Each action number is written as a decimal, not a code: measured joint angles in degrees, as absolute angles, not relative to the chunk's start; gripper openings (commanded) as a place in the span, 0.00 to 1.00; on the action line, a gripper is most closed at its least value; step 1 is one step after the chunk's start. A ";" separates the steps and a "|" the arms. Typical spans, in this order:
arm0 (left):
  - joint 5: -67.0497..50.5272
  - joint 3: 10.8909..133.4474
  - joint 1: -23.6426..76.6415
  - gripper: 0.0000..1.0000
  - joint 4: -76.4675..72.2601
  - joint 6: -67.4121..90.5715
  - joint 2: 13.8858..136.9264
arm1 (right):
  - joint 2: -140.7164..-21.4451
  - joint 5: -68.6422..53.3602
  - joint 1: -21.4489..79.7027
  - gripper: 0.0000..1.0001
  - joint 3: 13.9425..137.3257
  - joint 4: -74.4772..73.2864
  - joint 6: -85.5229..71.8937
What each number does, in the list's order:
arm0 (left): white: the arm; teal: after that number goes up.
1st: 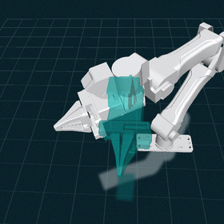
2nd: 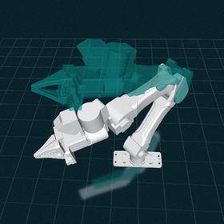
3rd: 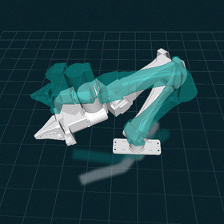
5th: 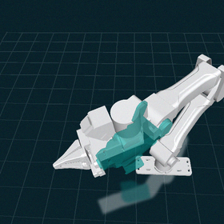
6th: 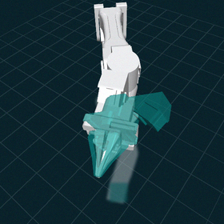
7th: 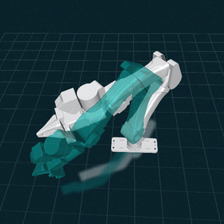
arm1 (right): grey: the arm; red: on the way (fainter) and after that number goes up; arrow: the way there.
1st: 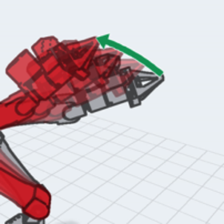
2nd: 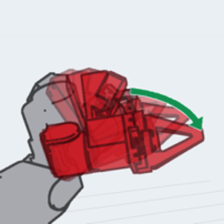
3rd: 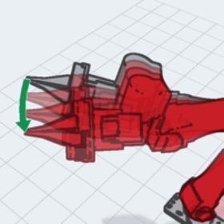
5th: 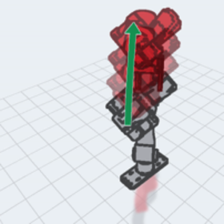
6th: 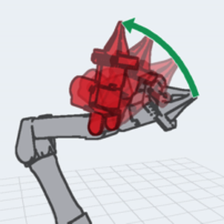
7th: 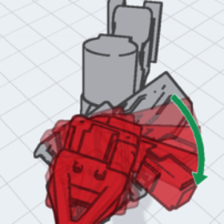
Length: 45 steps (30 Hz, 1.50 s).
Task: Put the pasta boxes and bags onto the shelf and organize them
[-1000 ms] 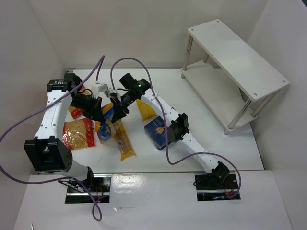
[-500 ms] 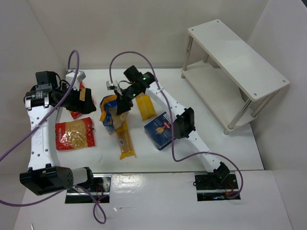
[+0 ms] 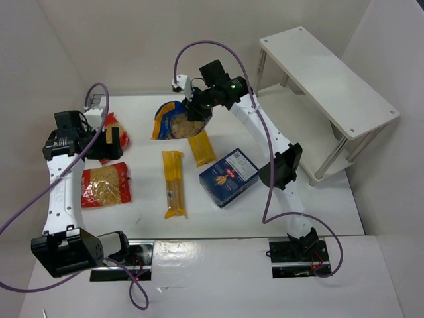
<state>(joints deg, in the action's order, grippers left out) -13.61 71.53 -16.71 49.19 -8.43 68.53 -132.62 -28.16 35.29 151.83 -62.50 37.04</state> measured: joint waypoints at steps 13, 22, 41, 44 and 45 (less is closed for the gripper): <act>-14.85 69.71 -18.09 1.00 43.20 -7.09 72.03 | -128.57 -7.66 36.36 0.00 140.84 -60.38 38.41; -16.38 68.23 -18.15 0.96 41.87 -7.25 72.05 | -122.98 0.91 36.10 0.00 140.90 -59.16 41.17; -19.94 66.57 -18.20 1.00 42.09 -9.06 72.14 | -121.25 3.03 31.51 0.00 144.14 -59.29 51.96; -19.66 65.93 -18.20 1.00 42.19 -8.91 72.14 | -120.79 4.54 31.07 0.00 138.69 -58.57 54.81; -19.55 65.73 -18.20 1.00 42.19 -8.88 72.14 | -120.46 5.32 31.05 0.00 136.05 -57.93 55.59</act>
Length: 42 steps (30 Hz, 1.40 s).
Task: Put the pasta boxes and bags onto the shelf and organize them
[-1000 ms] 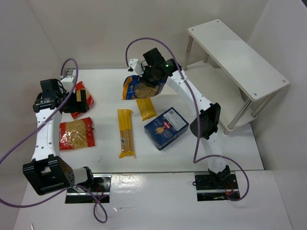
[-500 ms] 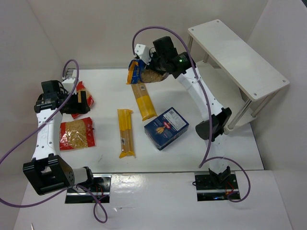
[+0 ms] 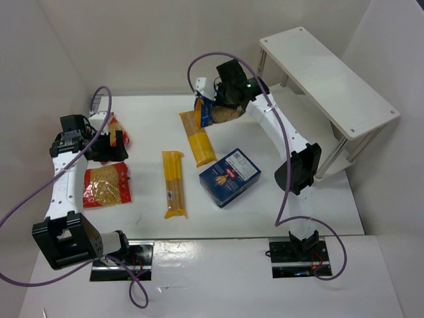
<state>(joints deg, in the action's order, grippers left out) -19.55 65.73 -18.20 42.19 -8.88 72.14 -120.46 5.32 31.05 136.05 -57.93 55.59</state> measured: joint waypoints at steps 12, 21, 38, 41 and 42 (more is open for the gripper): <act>-17.76 62.52 -18.20 1.00 41.82 -8.80 72.12 | -119.48 13.89 29.71 0.00 114.37 -46.98 64.45; -17.12 62.41 -18.20 1.00 41.50 -8.78 72.07 | -115.90 20.99 28.10 0.00 112.16 -36.34 71.68; -16.75 61.63 -18.20 1.00 40.36 -8.75 72.01 | -112.90 25.93 22.15 0.00 99.09 -21.26 83.83; -16.75 61.49 -18.20 1.00 40.23 -8.75 71.81 | -112.90 26.20 21.04 0.00 97.73 -19.14 85.62; -16.75 61.49 -18.20 1.00 40.21 -8.75 71.72 | -112.90 26.26 20.71 0.00 97.41 -18.22 86.19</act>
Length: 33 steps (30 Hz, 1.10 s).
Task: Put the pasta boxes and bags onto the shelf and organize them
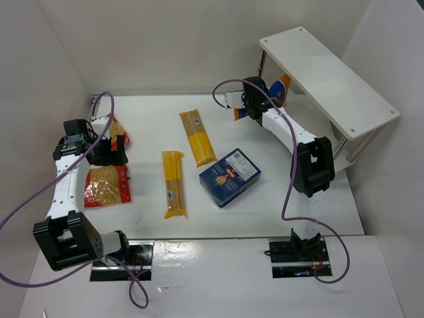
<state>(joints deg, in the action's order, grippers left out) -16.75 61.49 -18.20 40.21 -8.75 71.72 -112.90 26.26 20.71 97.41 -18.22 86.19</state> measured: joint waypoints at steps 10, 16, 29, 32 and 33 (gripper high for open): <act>-16.75 61.49 -18.20 1.00 40.18 -8.75 71.48 | -112.77 26.48 18.90 0.00 90.45 -6.39 93.97; -16.67 61.49 -18.20 1.00 40.16 -8.62 71.48 | -112.77 26.06 16.84 0.00 85.34 1.04 99.39; -16.47 61.49 -18.63 1.00 40.16 -8.62 71.48 | -112.81 24.34 14.41 0.00 82.87 14.68 107.07; -16.47 61.47 -18.87 1.00 40.16 -8.62 71.35 | -112.99 23.07 14.22 0.00 82.48 17.26 108.90; -16.45 61.47 -19.00 1.00 40.16 -8.62 71.29 | -112.99 22.83 14.22 0.00 82.21 17.91 109.45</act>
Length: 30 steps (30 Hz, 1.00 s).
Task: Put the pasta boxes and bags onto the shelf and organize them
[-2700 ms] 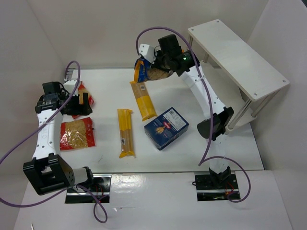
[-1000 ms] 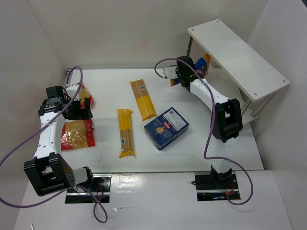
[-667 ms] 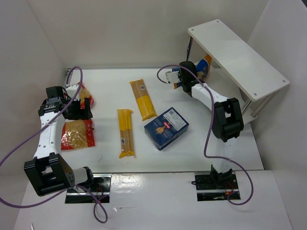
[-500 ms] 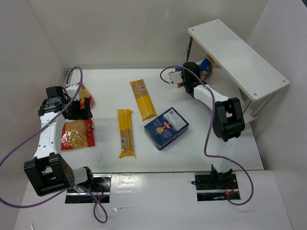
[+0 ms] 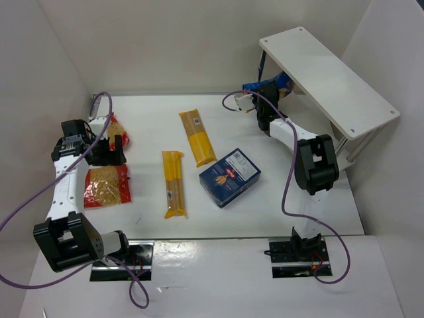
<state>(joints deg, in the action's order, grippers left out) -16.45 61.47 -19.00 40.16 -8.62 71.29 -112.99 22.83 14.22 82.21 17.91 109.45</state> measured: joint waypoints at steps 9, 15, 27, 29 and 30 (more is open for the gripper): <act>-16.36 61.47 -19.68 1.00 40.14 -8.62 70.35 | -114.98 20.64 13.34 0.00 82.06 19.66 111.04; -16.34 61.47 -19.68 1.00 40.14 -8.62 69.82 | -116.64 20.10 12.67 0.00 82.17 19.66 111.44; -16.34 61.47 -19.68 1.00 39.40 -8.62 68.16 | -120.70 19.70 12.19 0.00 86.04 19.59 111.90; -16.34 61.47 -19.68 1.00 39.40 -8.62 68.07 | -121.56 19.66 11.92 0.00 87.26 19.59 111.94; -16.34 61.47 -19.68 1.00 39.38 -8.62 68.05 | -122.08 19.66 11.77 0.00 87.88 19.53 111.96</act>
